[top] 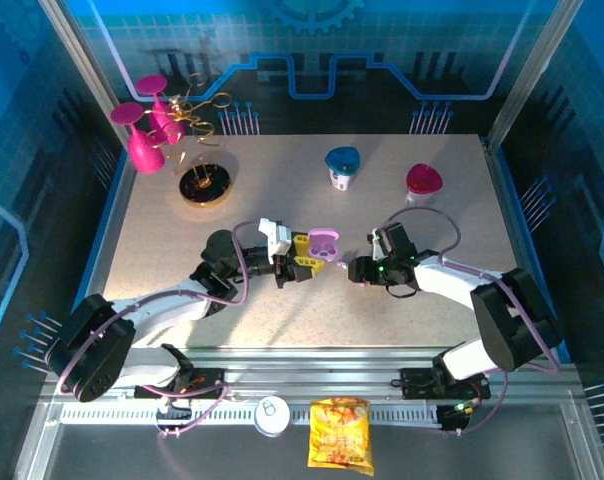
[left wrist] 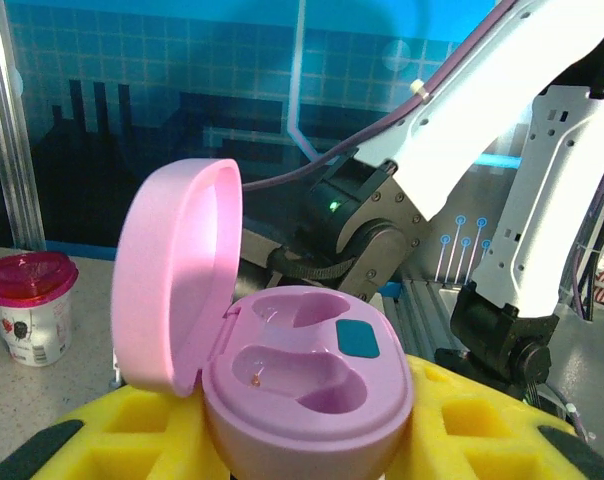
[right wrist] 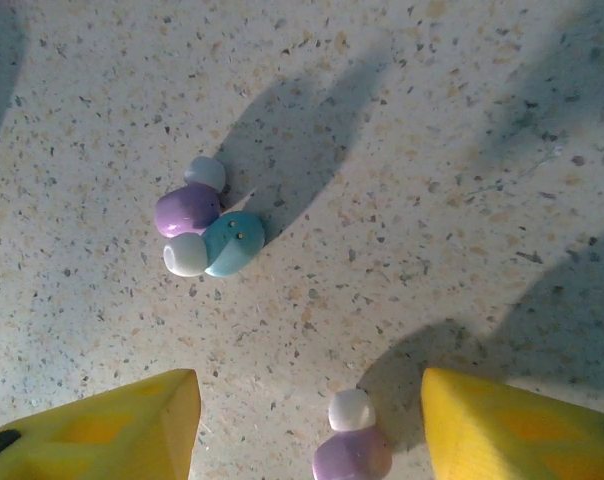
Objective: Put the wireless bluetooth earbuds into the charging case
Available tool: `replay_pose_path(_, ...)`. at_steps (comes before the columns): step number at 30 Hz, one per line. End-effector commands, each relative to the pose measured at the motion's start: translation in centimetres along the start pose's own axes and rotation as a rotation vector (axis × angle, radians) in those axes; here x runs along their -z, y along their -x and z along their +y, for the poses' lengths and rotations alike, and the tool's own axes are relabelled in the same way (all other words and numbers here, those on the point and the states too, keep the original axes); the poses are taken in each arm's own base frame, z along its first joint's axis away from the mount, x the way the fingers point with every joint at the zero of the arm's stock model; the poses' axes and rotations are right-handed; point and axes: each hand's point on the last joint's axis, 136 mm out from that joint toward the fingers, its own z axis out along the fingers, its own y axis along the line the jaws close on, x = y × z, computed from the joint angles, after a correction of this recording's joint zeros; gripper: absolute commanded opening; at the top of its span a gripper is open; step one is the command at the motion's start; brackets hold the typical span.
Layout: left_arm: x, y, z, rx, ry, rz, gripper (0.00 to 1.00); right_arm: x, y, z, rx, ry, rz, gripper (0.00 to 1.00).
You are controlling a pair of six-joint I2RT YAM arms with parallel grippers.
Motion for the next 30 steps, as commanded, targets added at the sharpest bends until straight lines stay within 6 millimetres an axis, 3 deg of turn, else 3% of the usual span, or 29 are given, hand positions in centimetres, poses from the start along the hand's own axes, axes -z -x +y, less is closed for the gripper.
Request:
replay_pose_path(1, 0.5, 0.5, -0.2, -0.044, 0.014, -0.008, 0.18, -0.2, 0.2, 1.4, 0.035, 0.046, 0.002, 0.6)
replay_pose_path(10, 0.2, 0.3, 0.0, -0.045, 0.011, -0.001, 0.18, 0.9, -2.6, 1.2, 0.024, 0.037, 0.04, 0.58)
replay_pose_path(17, -0.1, 0.5, 0.1, -0.037, -0.005, -0.014, 0.18, 1.6, -3.7, 1.6, 0.023, 0.04, 0.038, 0.58)
replay_pose_path(24, 0.0, 0.5, 0.0, -0.033, -0.006, -0.015, 0.18, 2.9, -2.5, 0.8, 0.084, -0.037, -0.013, 0.58)
replay_pose_path(30, 0.1, 0.6, 0.0, -0.033, -0.004, -0.017, 0.18, 1.8, -1.1, 0.6, 0.148, -0.083, 0.013, 0.6)
